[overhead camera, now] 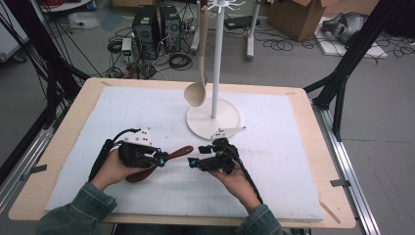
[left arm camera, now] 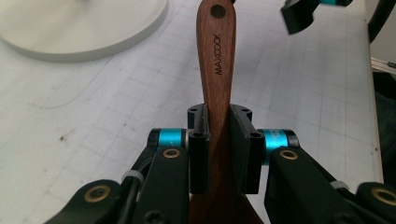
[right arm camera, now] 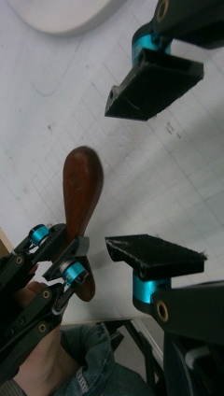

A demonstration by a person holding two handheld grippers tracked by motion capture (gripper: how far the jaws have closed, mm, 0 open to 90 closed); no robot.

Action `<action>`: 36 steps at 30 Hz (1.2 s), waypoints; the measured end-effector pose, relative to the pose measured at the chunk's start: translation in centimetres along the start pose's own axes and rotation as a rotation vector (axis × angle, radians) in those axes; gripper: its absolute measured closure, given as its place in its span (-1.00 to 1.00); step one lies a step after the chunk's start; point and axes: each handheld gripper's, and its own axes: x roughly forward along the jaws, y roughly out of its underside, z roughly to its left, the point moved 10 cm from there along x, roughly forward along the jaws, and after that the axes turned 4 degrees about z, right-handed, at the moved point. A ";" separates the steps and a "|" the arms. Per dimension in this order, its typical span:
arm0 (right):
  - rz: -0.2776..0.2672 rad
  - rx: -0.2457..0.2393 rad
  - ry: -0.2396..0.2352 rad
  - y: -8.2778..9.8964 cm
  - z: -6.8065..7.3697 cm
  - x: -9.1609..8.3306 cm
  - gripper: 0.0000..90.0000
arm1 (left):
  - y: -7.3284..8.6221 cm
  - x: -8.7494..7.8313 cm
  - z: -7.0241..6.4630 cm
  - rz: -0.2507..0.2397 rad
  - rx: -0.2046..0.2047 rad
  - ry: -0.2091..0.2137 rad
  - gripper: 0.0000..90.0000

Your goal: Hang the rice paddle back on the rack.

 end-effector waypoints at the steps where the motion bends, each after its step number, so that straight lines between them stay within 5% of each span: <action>1: 0.005 0.002 -0.005 0.1 0.0 0.1 -0.27 | -0.1 0.1 -0.1 0.003 0.010 0.004 0.73; 11: 0.009 0.024 -0.051 0.1 0.4 0.3 -0.03 | -0.6 1.5 -1.2 0.007 0.018 0.037 0.73; 36: -0.022 0.028 -0.032 -0.7 0.6 -0.7 0.39 | -0.6 1.9 -1.6 0.002 -0.006 0.069 0.70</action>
